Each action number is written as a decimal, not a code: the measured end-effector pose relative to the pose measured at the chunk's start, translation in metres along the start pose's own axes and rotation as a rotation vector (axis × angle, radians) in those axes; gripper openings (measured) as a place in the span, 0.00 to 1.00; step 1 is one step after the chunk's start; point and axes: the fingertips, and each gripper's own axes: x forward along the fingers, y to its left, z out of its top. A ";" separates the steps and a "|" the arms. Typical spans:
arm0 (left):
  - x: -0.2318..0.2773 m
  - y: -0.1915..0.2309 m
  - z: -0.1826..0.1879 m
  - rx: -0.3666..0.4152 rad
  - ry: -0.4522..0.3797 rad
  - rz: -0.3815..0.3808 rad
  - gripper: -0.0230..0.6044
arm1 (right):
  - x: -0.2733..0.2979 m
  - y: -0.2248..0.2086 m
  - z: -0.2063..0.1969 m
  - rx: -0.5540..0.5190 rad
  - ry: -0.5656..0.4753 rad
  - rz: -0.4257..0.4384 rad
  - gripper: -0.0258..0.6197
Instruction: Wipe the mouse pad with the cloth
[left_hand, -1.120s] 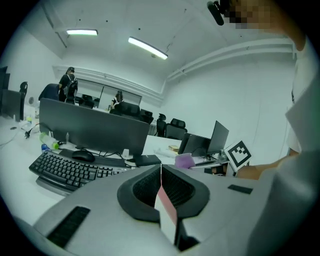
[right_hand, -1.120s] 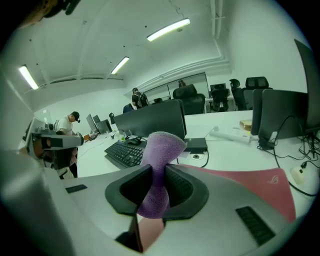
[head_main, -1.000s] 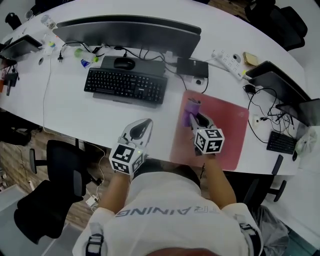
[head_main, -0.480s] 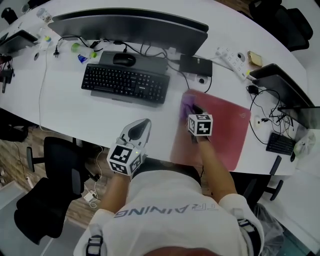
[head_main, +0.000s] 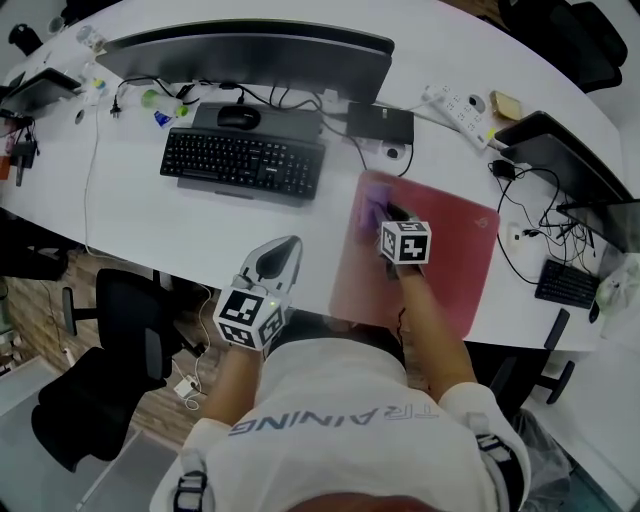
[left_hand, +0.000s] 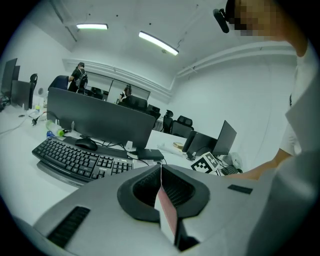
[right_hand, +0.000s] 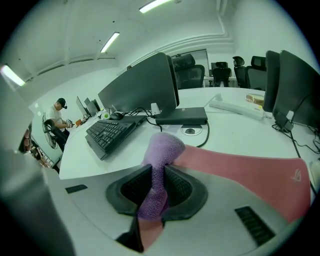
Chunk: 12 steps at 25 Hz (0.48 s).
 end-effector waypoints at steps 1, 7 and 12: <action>0.000 -0.005 0.000 0.003 -0.001 0.004 0.09 | -0.004 -0.005 -0.002 0.003 0.001 0.000 0.18; 0.002 -0.043 -0.003 0.015 -0.004 0.018 0.09 | -0.028 -0.046 -0.019 0.022 0.019 -0.021 0.18; 0.008 -0.073 -0.005 0.021 -0.008 0.018 0.09 | -0.053 -0.084 -0.035 0.048 0.019 -0.056 0.18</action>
